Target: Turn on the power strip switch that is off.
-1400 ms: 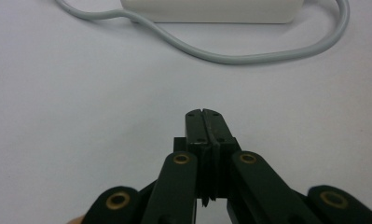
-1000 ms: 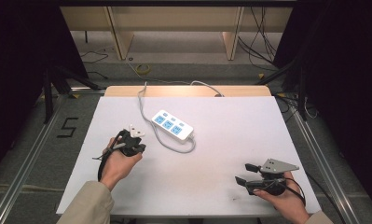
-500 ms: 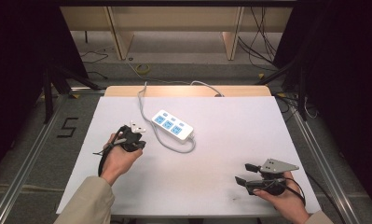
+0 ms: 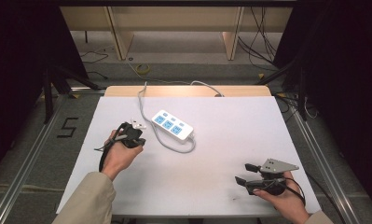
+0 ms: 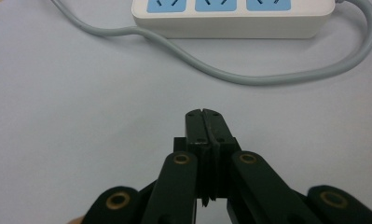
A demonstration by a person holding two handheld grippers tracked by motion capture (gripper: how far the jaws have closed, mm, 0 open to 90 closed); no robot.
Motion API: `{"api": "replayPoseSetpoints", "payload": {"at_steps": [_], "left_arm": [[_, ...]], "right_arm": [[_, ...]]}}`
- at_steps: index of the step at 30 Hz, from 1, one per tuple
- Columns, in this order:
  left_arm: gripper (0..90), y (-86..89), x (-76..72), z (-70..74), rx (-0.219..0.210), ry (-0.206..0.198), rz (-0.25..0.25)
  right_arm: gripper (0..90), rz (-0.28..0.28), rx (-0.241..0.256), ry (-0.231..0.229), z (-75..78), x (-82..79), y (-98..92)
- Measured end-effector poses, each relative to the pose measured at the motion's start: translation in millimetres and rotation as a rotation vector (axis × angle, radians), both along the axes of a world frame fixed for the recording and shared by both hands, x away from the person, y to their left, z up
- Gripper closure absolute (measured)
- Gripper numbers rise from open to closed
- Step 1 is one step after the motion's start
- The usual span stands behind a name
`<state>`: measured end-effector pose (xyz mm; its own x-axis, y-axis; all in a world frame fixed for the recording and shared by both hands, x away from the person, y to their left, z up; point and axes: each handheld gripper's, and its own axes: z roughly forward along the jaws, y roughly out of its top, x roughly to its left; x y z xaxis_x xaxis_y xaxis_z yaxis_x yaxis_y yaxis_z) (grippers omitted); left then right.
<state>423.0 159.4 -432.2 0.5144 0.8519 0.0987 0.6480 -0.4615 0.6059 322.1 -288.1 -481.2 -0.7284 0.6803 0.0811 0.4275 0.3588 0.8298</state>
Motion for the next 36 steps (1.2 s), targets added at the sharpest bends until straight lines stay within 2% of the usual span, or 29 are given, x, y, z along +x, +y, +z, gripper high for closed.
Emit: {"api": "replayPoseSetpoints", "payload": {"at_steps": [36], "left_arm": [[89.8, -11.1, 30.3, 1.0, 0.032, 0.019, -0.007]], "right_arm": [[33.7, 0.0, 0.004, 0.001, -0.5, 0.7, -0.3]]}}
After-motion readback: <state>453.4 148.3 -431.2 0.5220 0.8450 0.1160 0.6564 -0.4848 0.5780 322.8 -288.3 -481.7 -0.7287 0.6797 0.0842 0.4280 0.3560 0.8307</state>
